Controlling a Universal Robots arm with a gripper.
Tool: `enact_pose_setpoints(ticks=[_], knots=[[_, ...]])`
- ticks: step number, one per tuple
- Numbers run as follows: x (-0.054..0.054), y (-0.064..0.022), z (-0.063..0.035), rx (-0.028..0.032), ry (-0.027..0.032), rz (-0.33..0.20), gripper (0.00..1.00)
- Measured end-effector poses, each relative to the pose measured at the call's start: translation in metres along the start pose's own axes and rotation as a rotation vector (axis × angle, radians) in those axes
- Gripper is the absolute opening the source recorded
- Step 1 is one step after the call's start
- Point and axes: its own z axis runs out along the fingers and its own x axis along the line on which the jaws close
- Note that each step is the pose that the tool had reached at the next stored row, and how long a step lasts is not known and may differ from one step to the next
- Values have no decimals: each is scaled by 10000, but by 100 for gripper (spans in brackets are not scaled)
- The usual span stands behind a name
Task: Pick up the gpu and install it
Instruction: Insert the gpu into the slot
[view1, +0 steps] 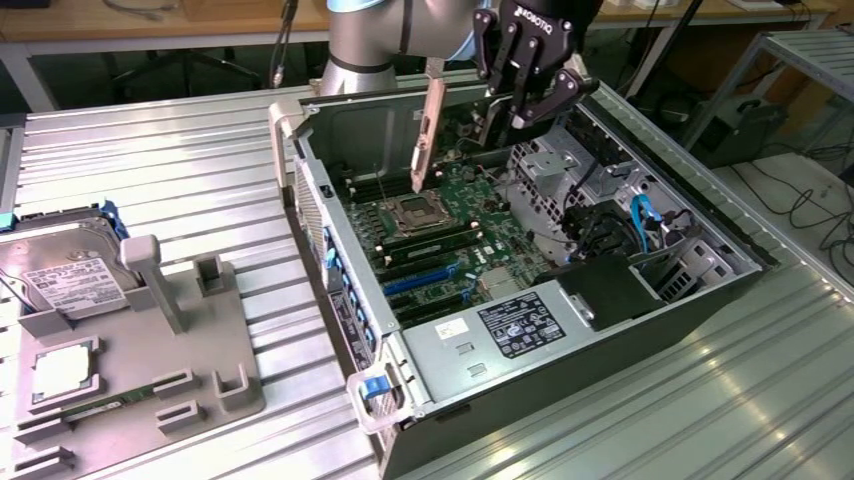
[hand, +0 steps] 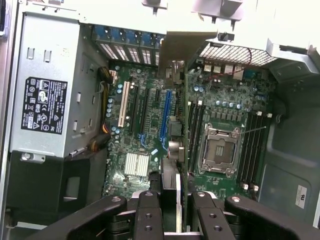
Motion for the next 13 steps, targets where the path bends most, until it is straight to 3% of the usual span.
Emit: enact_pose_setpoints(ticks=[13], knots=[[0,-4,127,0,-6,187,28]])
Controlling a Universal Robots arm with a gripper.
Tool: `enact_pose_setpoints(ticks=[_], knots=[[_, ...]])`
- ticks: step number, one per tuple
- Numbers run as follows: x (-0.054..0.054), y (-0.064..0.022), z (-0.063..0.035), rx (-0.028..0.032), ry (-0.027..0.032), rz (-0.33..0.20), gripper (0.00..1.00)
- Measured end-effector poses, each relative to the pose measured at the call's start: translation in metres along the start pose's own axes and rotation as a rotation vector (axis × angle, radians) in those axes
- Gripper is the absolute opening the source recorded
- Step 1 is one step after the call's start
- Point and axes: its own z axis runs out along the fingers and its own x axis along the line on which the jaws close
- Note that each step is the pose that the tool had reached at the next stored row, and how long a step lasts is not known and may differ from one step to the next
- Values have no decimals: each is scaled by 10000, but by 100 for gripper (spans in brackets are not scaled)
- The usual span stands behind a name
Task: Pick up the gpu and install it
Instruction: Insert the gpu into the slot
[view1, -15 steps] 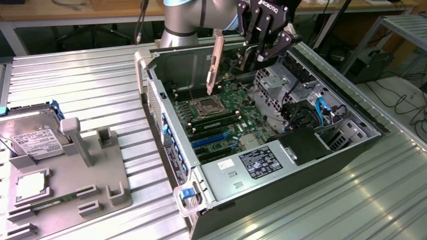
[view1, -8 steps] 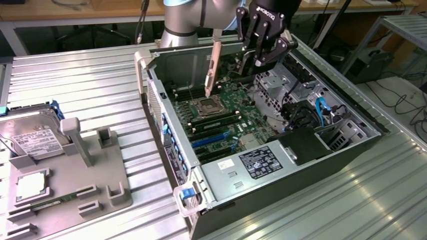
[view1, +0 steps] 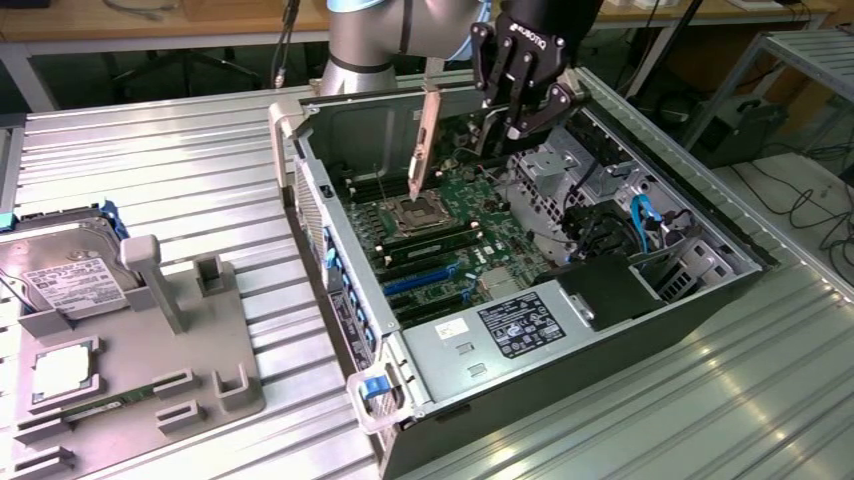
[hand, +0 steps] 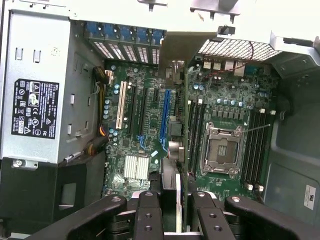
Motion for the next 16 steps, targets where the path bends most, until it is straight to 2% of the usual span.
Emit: enact_pose_setpoints(ticks=[16], knots=[[1,-4,110,1,0,17,28]])
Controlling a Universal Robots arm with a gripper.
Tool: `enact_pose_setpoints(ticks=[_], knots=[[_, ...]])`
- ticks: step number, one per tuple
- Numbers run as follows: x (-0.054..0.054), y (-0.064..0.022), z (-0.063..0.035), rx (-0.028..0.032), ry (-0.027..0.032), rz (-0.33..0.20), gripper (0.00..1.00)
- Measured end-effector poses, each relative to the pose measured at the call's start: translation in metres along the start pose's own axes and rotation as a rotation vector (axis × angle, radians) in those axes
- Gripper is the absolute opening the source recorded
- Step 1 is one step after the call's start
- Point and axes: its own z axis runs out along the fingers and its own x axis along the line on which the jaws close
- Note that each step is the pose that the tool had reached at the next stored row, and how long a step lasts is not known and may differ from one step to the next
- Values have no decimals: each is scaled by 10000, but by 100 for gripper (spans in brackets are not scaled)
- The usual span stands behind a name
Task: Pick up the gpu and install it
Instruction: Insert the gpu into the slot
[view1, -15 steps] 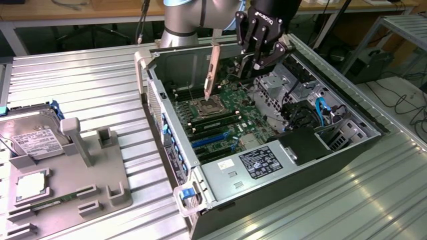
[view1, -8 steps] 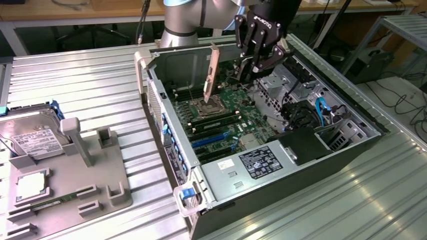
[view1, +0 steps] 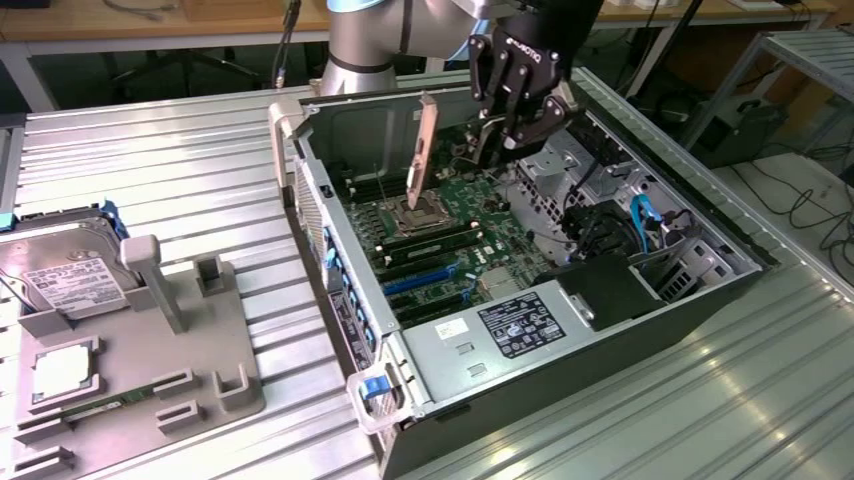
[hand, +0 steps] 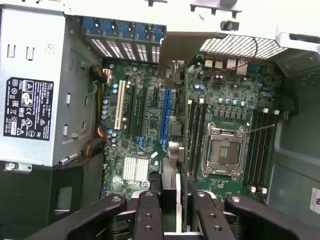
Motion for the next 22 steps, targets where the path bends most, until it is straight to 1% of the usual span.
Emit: enact_pose_setpoints(ticks=[11,15,22], knots=[[0,-2,66,0,0,2,28],[0,-3,123,1,-6,156,28],[0,-5,176,0,-6,184,28]])
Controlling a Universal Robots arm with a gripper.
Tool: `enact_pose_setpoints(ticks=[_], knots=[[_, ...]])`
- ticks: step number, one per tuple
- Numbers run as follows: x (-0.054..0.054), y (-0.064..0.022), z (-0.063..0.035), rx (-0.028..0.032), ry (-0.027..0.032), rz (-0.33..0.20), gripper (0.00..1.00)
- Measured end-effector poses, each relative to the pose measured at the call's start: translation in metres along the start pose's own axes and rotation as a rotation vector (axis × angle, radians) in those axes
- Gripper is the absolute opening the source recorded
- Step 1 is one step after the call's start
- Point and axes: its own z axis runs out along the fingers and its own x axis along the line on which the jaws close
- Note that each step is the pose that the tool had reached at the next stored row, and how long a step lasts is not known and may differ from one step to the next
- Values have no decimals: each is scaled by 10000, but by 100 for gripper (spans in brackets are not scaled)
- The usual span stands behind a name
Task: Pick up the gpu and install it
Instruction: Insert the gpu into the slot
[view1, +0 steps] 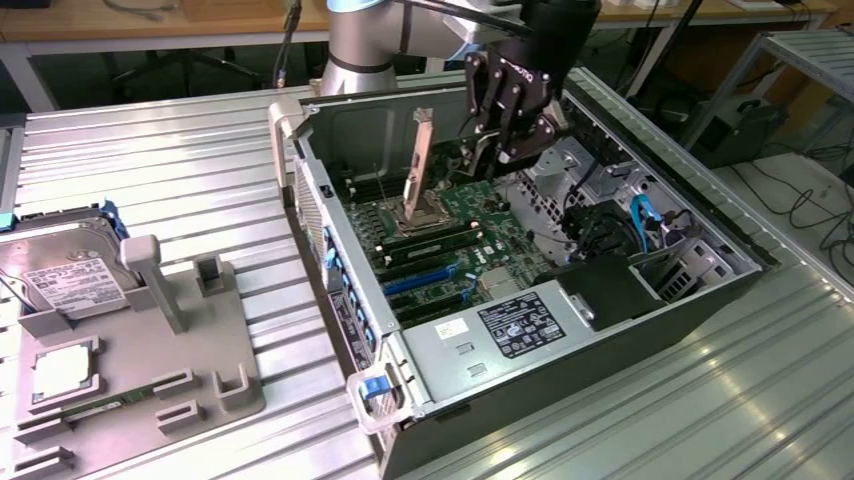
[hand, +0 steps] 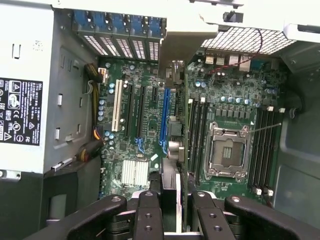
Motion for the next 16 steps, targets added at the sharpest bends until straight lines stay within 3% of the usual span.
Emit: enact_pose_setpoints(ticks=[4,11,16], knots=[[0,-1,35,1,-2,3,28],[1,-8,256,2,-7,12,28],[2,-15,453,13,-131,25,28]])
